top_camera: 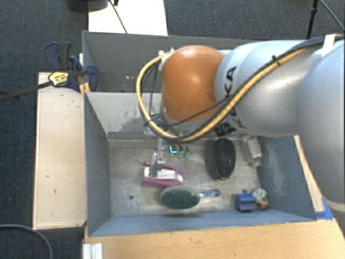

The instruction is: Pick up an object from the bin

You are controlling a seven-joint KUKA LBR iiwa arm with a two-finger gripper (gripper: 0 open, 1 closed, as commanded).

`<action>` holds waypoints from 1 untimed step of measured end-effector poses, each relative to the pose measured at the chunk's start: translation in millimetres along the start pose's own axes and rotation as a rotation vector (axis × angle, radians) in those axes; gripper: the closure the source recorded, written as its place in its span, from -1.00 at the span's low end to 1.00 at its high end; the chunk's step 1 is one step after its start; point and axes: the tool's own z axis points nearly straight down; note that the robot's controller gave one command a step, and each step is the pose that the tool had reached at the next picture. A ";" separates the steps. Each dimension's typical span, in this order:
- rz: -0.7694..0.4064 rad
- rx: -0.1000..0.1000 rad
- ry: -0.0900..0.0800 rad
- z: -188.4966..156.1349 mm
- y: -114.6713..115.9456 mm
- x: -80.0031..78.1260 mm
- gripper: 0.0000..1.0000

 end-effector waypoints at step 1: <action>-0.188 0.001 -0.003 93.3 -43.0 5.6 -1.00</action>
Offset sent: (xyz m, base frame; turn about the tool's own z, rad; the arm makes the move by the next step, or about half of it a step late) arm -0.0056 -0.0416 -0.0913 -0.1910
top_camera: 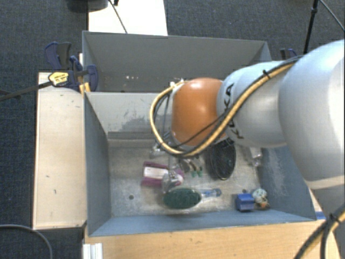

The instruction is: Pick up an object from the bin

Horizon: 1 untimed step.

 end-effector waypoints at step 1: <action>0.005 -0.002 -0.006 -3.2 1.8 -1.8 1.00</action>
Offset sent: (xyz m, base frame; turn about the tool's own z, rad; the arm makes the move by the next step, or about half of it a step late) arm 0.0000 0.0000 0.0000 0.0000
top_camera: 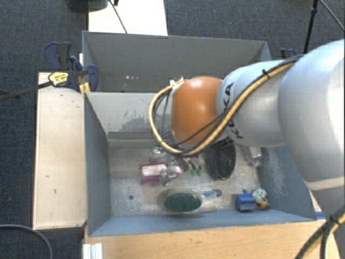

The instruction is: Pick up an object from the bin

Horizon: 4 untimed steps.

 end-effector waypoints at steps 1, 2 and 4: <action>-0.352 0.004 -0.008 -234.8 -57.7 5.4 1.00; -0.377 -0.001 0.009 -135.9 -46.8 16.7 1.00; -0.327 0.000 0.010 -39.5 -50.5 50.9 -1.00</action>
Offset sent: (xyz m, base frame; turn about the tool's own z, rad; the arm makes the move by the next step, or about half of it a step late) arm 0.0026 -0.0576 0.2298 -0.3544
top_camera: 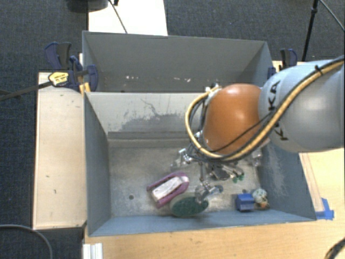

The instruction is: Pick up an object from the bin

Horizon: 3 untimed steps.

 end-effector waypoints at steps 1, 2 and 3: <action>0.032 0.011 -0.012 40.9 10.6 -12.9 -1.00; -0.246 0.014 -0.020 45.3 22.7 -32.4 -1.00; -0.241 0.015 -0.015 45.0 21.6 -31.6 1.00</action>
Offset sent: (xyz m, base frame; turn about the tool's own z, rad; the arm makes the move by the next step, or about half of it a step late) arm 0.0001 0.0235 -0.0643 0.0305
